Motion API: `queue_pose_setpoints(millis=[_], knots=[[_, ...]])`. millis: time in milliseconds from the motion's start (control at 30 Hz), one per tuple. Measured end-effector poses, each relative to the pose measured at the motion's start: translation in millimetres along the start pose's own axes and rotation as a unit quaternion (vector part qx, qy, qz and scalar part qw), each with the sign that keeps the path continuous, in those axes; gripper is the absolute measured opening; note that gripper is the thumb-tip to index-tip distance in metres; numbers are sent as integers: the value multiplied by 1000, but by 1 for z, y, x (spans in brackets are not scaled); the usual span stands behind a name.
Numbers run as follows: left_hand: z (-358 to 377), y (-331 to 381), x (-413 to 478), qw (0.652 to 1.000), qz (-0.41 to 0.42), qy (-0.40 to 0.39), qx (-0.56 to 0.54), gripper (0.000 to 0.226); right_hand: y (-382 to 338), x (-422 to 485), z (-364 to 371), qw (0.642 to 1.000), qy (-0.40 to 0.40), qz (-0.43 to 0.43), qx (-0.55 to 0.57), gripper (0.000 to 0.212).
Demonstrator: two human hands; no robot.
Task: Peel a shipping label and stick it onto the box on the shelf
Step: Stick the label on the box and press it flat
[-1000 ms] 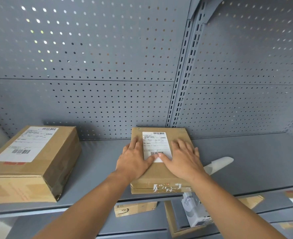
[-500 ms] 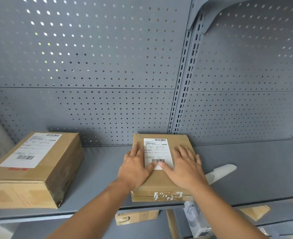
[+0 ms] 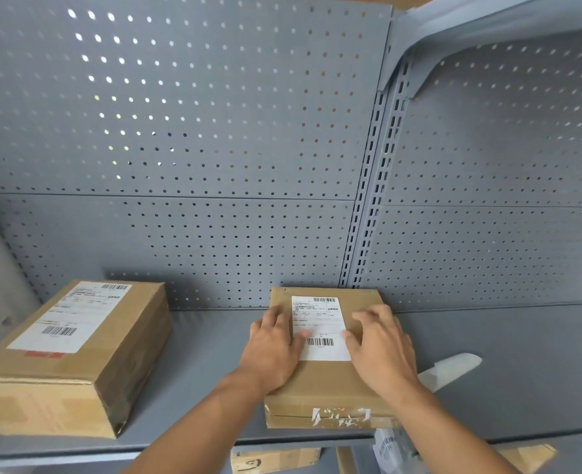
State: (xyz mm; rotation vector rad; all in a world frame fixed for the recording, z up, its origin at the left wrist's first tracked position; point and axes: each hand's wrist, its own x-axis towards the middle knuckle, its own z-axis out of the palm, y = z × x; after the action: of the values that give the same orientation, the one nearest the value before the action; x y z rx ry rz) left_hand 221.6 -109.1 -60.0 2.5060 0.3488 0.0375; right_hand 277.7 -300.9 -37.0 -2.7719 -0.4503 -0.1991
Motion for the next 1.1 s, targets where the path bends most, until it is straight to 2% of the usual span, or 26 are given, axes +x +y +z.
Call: queue_pose_setpoints(millis=[133, 233, 367, 533, 667, 767, 800, 867, 1000, 1100], knots=[[3, 15, 9, 998, -51, 16, 28, 68, -9, 12, 3, 998, -58, -10, -24, 87], [10, 18, 10, 996, -60, 50, 38, 67, -9, 13, 12, 995, -78, -18, -57, 97], [11, 18, 10, 995, -66, 57, 43, 69, -9, 13, 15, 995, -82, -10, -55, 81], [10, 16, 8, 996, -59, 63, 26, 40, -3, 13, 16, 998, -58, -17, -35, 53], [9, 16, 5, 996, -55, 67, 23, 41, -4, 13, 17, 999, -43, -1, -18, 54], [11, 16, 6, 996, -56, 62, 42, 63, -8, 12, 16, 998, -55, -1, -29, 84], [12, 15, 7, 995, -56, 65, 46, 67, -8, 12, 16, 998, -55, -4, -32, 88], [13, 14, 8, 995, -57, 69, 45, 66, -6, 12, 16, 998, -55, 1, -22, 79], [11, 16, 6, 995, -55, 68, 37, 44, -1, 13, 17, 999, -42, -9, -1, 50], [8, 17, 4, 995, -55, 64, 45, 52, 2, 14, 19, 999, -39, -26, -1, 48]])
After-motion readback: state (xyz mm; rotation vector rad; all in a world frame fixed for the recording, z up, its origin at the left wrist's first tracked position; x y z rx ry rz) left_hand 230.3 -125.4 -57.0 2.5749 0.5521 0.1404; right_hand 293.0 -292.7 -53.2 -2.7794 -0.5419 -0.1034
